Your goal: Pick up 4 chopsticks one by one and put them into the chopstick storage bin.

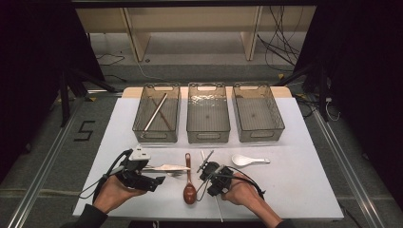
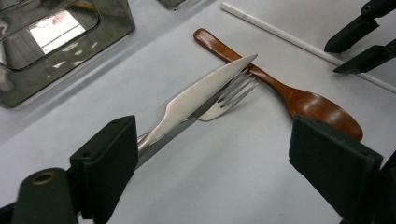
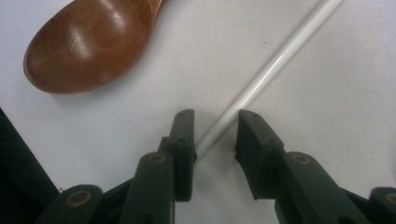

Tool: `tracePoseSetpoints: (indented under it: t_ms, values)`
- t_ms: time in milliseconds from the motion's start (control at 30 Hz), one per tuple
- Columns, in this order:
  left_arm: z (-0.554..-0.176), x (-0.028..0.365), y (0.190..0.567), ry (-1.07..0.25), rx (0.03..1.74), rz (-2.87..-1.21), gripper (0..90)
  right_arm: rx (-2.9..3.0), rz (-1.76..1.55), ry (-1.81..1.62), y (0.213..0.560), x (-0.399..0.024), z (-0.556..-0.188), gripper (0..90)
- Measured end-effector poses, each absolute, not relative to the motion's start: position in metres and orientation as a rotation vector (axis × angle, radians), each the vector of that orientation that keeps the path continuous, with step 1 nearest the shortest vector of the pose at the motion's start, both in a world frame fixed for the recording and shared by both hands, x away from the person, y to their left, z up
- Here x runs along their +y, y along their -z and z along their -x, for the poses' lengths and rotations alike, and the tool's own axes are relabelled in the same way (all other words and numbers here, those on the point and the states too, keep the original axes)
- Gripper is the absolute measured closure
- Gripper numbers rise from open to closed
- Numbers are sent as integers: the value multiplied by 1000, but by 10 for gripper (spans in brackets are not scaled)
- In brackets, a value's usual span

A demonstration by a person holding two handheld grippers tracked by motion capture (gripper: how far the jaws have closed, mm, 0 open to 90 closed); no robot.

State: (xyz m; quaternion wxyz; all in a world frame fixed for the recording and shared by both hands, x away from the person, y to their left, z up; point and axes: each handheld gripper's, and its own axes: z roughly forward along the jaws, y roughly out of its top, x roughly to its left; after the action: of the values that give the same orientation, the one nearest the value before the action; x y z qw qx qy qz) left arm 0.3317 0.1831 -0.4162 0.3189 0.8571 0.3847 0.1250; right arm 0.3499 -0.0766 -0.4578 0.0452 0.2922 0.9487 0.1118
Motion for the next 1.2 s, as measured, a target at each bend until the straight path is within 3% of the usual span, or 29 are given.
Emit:
tracePoseSetpoints:
  t_ms: [500,733,867,1200]
  values:
    - [-331,184,416,-325,1012,-2250,154,2926,-890,-319,459,-78,-352,667]
    - [-331,184,416,-328,1003,-2259,154,2939,-879,-296,458,-80,-352,733]
    - [-331,183,416,-327,1003,-2257,154,2942,-870,-282,458,-83,-353,855]
    - [-331,183,417,-325,1002,-2258,155,2956,-887,-285,457,-87,-356,858]
